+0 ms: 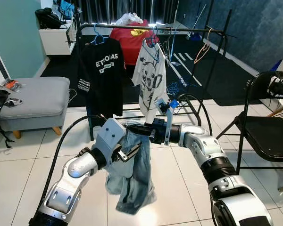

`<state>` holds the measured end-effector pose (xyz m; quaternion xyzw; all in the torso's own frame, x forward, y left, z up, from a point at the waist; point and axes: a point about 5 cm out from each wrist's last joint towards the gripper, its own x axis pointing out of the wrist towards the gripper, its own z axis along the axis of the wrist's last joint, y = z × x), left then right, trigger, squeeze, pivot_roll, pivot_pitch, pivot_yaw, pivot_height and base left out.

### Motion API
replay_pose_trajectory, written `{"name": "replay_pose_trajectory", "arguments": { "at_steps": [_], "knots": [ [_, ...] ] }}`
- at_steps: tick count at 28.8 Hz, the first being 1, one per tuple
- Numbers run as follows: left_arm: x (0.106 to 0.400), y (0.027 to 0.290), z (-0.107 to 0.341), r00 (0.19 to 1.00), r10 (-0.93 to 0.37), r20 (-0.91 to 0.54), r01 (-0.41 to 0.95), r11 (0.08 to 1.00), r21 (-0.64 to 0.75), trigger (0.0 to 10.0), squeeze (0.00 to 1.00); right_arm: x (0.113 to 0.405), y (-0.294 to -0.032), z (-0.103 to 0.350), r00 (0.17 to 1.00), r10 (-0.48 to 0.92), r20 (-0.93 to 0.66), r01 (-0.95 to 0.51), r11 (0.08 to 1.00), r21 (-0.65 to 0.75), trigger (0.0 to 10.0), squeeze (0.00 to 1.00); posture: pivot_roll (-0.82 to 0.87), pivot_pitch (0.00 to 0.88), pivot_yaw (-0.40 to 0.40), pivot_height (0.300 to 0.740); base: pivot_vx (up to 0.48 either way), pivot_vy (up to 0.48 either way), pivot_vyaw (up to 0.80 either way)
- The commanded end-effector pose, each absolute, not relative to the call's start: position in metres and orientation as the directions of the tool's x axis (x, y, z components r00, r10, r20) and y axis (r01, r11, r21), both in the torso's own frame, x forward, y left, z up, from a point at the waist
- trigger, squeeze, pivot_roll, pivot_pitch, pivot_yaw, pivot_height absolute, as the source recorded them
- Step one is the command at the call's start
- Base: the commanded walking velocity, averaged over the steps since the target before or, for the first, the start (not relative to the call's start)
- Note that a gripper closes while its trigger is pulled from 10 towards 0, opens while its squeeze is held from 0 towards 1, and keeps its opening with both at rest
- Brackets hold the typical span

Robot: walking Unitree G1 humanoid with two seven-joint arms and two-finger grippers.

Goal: Hang hanger

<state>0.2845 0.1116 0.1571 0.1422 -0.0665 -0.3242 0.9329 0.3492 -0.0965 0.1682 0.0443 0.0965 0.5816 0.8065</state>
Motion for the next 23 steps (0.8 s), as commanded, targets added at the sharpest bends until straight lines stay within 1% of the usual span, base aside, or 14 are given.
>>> {"name": "replay_pose_trajectory", "arguments": {
  "at_steps": [1, 4, 5, 7, 8, 9, 23],
  "knots": [
    [0.2885, 0.1224, 0.1534, 0.814, -0.581, 0.002, 0.551, 0.774, 0.313, 10.0, 0.0, 0.3458, -0.0952, 0.1752, 0.263, 0.962, -0.072, -0.947, 0.272, 0.171, 10.0, 0.0, 0.05, 0.0, -0.08, 0.74, 0.0, 0.0, 0.0],
    [0.2888, 0.128, 0.1539, 0.818, -0.575, 0.0, 0.548, 0.779, 0.304, 10.0, 0.0, 0.3445, -0.0969, 0.1749, 0.257, 0.963, -0.079, -0.948, 0.267, 0.172, 10.0, 0.0, 0.05, 0.0, -0.075, 0.74, 0.0, 0.0, 0.0],
    [0.2888, 0.1292, 0.1539, 0.815, -0.58, -0.004, 0.554, 0.776, 0.301, 9.1, 0.0, 0.3452, -0.0975, 0.1753, 0.264, 0.961, -0.08, -0.946, 0.274, 0.17, 10.0, 0.0, 0.05, 0.0, -0.073, 0.74, 0.0, 0.0, 0.0],
    [0.2888, 0.1292, 0.1539, 0.815, -0.58, -0.004, 0.554, 0.776, 0.301, 9.1, 0.0, 0.3452, -0.0975, 0.1753, 0.264, 0.961, -0.08, -0.946, 0.274, 0.17, 10.0, 0.0, 0.05, 0.0, -0.073, 0.74, 0.0, 0.0, 0.0],
    [0.2889, 0.1294, 0.154, 0.806, -0.592, -0.009, 0.568, 0.768, 0.297, 3.0, 0.0, 0.346, -0.0978, 0.1757, 0.271, 0.959, -0.08, -0.945, 0.281, 0.169, 10.0, 0.0, 0.05, 0.0, -0.073, 0.74, 0.0, 0.0, 0.0],
    [0.289, 0.1293, 0.1543, 0.799, -0.602, -0.012, 0.578, 0.761, 0.296, 0.0, 0.0, 0.3464, -0.098, 0.176, 0.275, 0.958, -0.08, -0.944, 0.284, 0.169, 10.0, 0.0, 0.05, 0.0, -0.074, 0.74, 0.0, 0.0, 0.0],
    [0.2844, 0.1253, 0.151, 0.765, -0.643, -0.037, 0.627, 0.729, 0.275, 0.0, 0.0, 0.3476, -0.1011, 0.1803, 0.286, 0.955, -0.081, -0.94, 0.296, 0.17, 10.0, 0.0, 0.05, 0.0, -0.074, 0.74, 0.0, 0.0, 0.0]
  ]
}}
